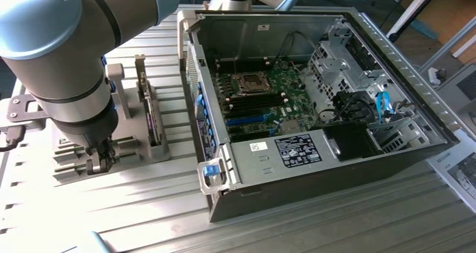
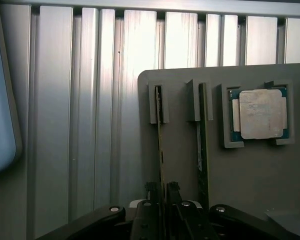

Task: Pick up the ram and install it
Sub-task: 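Pick up the ram and move it above insertion slot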

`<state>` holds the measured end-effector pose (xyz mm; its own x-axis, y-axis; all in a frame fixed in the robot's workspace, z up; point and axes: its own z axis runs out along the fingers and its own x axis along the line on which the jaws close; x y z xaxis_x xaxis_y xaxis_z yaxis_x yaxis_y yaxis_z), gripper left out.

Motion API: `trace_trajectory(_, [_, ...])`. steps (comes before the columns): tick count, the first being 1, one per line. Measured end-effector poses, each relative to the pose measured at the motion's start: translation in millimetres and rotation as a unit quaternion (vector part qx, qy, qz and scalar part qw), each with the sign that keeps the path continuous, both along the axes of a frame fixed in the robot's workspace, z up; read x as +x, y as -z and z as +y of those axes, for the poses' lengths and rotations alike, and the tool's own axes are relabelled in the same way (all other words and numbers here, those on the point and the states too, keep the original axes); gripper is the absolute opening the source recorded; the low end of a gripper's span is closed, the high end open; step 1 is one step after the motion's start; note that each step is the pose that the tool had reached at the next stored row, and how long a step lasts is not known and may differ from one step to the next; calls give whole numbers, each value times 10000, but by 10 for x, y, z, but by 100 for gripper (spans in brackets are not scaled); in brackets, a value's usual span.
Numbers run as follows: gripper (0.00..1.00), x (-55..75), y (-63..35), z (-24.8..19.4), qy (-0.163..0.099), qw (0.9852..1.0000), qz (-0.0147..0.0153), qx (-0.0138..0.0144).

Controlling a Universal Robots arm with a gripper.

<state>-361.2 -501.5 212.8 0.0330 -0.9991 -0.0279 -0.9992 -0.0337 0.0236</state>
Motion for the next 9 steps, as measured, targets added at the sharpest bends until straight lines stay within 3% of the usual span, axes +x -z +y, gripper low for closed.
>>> trace_trajectory(9, [21, 5, 11, 1, 0, 10000, 0, 0])
